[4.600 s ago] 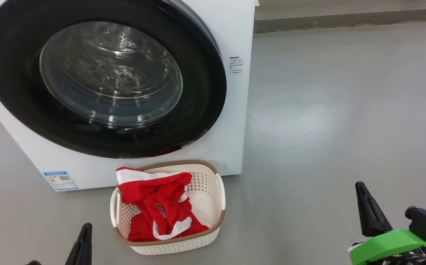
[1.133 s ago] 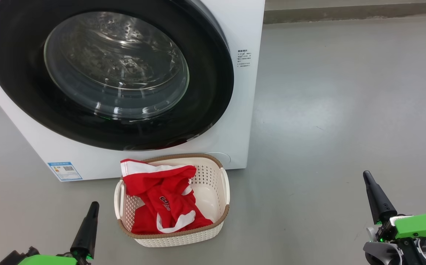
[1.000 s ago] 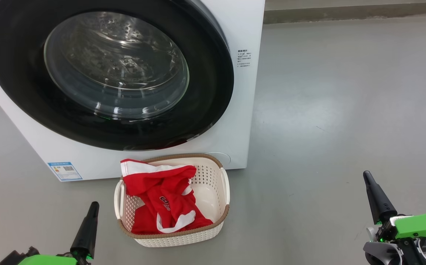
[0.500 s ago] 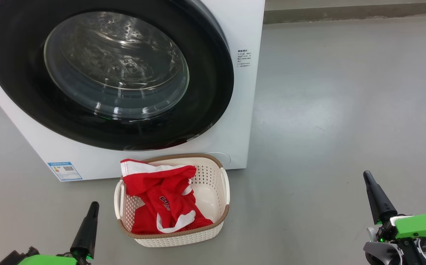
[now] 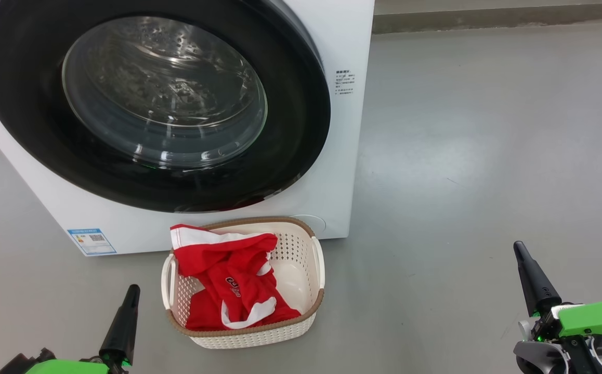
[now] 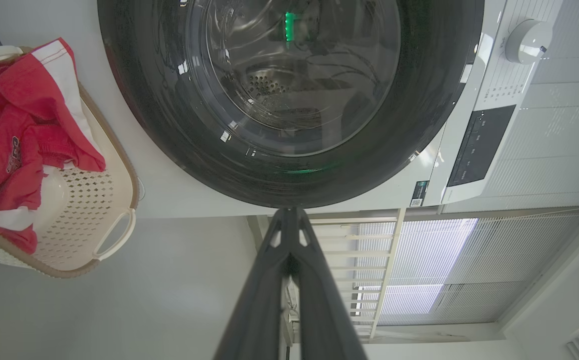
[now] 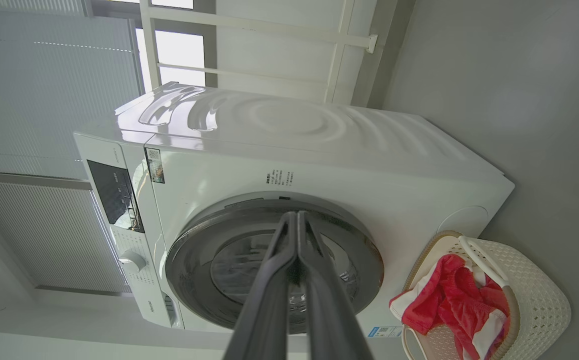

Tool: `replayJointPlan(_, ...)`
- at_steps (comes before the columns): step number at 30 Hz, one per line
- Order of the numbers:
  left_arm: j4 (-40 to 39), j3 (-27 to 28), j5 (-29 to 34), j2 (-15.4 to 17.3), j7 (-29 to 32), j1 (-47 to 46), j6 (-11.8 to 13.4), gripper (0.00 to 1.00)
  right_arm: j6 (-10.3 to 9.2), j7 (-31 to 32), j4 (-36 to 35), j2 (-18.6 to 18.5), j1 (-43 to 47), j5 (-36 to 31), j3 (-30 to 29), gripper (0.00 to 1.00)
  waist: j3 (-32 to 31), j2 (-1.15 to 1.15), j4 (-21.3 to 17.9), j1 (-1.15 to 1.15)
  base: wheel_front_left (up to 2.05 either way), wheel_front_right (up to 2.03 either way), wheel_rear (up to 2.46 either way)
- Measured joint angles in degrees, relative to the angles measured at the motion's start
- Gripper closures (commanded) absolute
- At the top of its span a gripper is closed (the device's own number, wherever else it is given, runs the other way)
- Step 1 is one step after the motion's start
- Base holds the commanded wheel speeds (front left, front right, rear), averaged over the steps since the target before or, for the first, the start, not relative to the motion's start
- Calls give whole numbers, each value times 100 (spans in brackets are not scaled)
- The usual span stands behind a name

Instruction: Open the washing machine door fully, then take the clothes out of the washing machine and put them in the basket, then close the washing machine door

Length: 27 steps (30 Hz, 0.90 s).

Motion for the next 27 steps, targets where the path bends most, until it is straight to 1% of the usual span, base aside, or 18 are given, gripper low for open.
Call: replayJointPlan(27, 0, 1, 0, 0, 1, 0, 0, 100, 0, 0, 0, 0, 0, 0, 0, 100, 0, 0, 0, 0, 0, 0, 0)
